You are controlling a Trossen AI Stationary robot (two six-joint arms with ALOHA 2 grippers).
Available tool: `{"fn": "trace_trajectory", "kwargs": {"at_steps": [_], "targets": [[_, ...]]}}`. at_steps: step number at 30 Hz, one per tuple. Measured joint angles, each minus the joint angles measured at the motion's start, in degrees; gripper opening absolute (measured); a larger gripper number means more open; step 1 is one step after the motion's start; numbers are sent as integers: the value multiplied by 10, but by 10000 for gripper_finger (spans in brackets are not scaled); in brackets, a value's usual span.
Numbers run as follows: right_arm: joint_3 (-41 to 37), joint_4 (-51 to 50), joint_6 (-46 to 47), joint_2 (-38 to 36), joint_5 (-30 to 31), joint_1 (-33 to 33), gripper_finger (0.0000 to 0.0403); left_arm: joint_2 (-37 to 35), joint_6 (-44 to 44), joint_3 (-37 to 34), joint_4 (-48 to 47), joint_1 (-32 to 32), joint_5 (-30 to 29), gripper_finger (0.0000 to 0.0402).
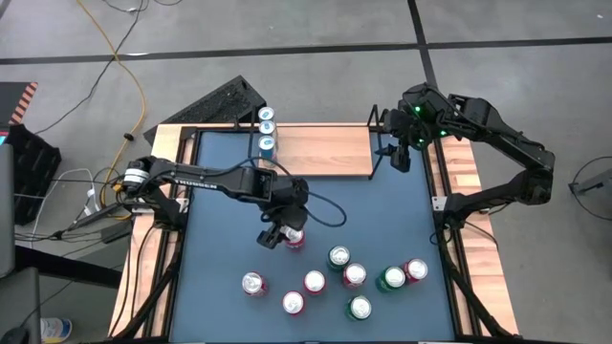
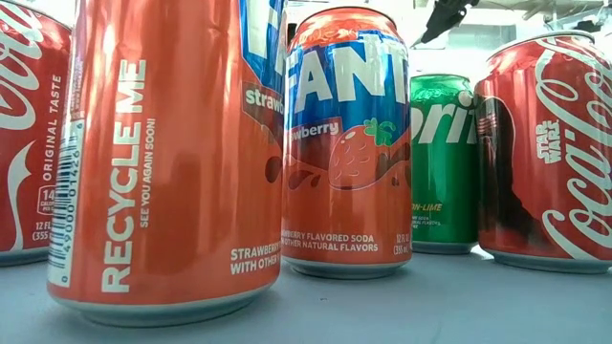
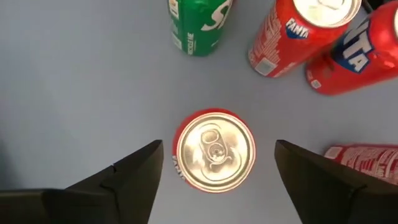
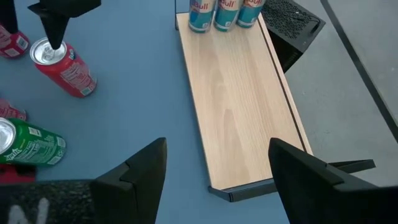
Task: Place canned beverage on shelf
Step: Put the top red soda can on the shelf
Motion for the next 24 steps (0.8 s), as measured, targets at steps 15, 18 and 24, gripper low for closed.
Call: {"fn": "trace_trajectory", "kwargs": {"at_steps": [15,18,24], "targets": [[0,-12,0,0,-1,0,266,42,-69,0,26,-6,26,332],[0,-13,0,0,-1,0,266,55,-68,0,29,-7,38,332],[0,-16,0,0,-2,0,266,57,-38,-7,33,-11,-7,332]]}}
